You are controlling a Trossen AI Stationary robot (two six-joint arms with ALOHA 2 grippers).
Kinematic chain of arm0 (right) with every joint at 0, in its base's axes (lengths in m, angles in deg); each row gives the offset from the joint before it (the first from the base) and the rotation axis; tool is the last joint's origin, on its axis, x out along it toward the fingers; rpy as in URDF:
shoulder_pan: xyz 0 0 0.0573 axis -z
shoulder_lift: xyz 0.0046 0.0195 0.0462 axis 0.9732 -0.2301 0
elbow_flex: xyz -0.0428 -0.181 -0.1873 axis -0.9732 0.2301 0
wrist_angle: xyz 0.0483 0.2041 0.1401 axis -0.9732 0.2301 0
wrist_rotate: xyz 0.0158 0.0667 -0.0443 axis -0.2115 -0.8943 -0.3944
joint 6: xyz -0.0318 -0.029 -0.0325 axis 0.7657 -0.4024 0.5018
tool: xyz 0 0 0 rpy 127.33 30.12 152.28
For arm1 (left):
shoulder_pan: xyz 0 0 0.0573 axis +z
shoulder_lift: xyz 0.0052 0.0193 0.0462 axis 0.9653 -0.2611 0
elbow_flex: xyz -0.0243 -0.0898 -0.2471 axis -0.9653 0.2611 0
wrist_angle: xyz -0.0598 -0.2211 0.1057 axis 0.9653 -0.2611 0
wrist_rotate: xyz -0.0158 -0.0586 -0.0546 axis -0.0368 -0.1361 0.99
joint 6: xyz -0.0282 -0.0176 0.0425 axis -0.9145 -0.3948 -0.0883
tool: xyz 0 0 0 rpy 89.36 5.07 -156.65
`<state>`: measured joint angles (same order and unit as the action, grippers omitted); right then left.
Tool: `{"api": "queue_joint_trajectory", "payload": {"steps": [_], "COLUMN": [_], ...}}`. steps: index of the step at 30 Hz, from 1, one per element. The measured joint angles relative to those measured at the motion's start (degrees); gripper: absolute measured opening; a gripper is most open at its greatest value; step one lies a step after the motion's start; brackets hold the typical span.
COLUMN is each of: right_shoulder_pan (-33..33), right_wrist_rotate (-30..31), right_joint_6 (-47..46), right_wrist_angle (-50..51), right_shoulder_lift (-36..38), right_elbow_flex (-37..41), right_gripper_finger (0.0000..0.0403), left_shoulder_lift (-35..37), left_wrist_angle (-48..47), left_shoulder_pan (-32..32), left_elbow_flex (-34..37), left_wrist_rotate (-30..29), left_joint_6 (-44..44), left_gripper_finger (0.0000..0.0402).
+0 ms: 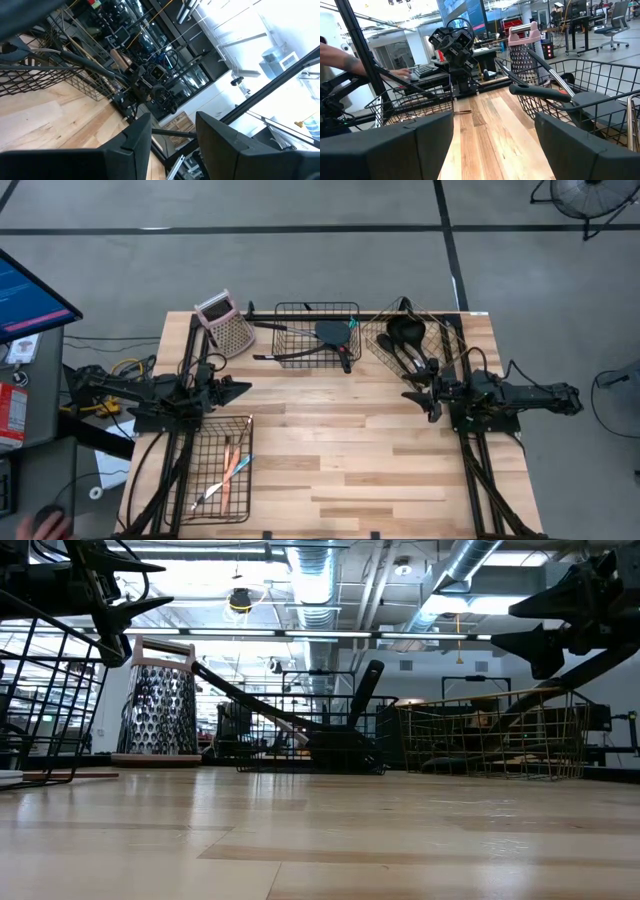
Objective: Pick & Place Kitchen Items
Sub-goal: Return to Home Position
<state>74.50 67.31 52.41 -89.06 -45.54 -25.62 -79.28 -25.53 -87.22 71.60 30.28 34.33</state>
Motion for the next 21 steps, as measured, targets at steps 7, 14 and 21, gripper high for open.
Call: {"api": "queue_joint_trajectory", "payload": {"steps": [7, 14, 21], "right_shoulder_pan": [0.0, 0.0, 0.0], "right_wrist_rotate": [0.0, 0.0, 0.0], "right_joint_6": [0.0, 0.0, 0.0], "right_wrist_angle": [0.0, 0.0, 0.0], "right_shoulder_lift": [0.0, 0.0, 0.0], "right_elbow_flex": [0.0, 0.0, 0.0], "right_gripper_finger": [0.0276, 0.0276, 0.0276], "left_shoulder_lift": [0.6, 0.6, 0.6], "left_wrist_angle": [0.0, 0.0, 0.0], "left_shoulder_pan": [0.0, 0.0, 0.0], "left_elbow_flex": [0.0, 0.0, 0.0], "left_wrist_rotate": [0.0, 0.0, 0.0], "left_joint_6": [0.0, 0.0, 0.0], "left_gripper_finger": [0.0138, 0.0138, 0.0138]}}
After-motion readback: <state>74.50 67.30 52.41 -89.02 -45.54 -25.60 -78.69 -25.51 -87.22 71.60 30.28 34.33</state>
